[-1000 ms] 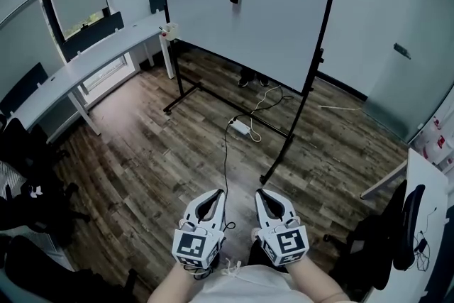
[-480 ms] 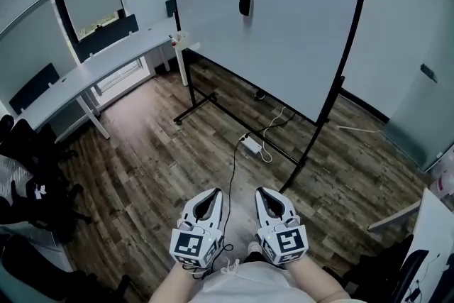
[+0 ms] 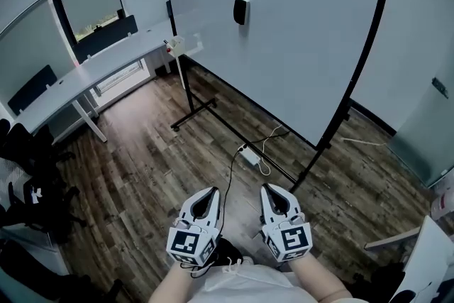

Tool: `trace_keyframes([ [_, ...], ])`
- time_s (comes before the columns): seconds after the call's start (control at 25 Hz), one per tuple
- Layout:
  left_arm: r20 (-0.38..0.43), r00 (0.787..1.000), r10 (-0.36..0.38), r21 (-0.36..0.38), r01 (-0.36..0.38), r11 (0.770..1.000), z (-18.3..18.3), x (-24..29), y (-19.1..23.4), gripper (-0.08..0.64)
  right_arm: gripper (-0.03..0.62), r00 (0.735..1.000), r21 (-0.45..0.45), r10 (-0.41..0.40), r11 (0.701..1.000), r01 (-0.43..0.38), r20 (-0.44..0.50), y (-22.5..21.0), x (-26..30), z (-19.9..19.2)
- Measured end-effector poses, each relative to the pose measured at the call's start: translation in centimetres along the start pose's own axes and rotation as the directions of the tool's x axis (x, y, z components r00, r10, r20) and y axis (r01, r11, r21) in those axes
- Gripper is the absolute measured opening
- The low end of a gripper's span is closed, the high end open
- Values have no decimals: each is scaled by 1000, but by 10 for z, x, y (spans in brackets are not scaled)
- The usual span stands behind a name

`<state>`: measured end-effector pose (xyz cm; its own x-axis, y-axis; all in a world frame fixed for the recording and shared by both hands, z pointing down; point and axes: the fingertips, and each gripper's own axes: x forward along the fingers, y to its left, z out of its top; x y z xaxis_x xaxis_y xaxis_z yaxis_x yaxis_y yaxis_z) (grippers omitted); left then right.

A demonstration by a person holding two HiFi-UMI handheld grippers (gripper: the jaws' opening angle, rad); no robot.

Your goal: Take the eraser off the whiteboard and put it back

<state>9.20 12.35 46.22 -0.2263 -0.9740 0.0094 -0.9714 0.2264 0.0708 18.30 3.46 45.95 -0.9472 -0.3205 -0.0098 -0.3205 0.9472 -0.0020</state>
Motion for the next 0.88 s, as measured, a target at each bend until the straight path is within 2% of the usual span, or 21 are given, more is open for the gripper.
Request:
trace_keyframes([
  [0.16,28,1000,-5,-23,6,1000,7,38,20,17,26,1000,6,-14,1000,14,-21,-20,25,-11],
  [0.4,60,996,-63,16,62,998,19,107,59,17,26,999,-8,-50,999,50,-2,-49,91,-10],
  [0.68,56,981,-187,42,185,982,34,214,140,17,26,982,19,-190,982,190,-2,-86,205,-10],
  [0.88,45,953,-298,73,294,953,53,292,196,17,26,954,11,-300,954,300,3,-110,287,4],
])
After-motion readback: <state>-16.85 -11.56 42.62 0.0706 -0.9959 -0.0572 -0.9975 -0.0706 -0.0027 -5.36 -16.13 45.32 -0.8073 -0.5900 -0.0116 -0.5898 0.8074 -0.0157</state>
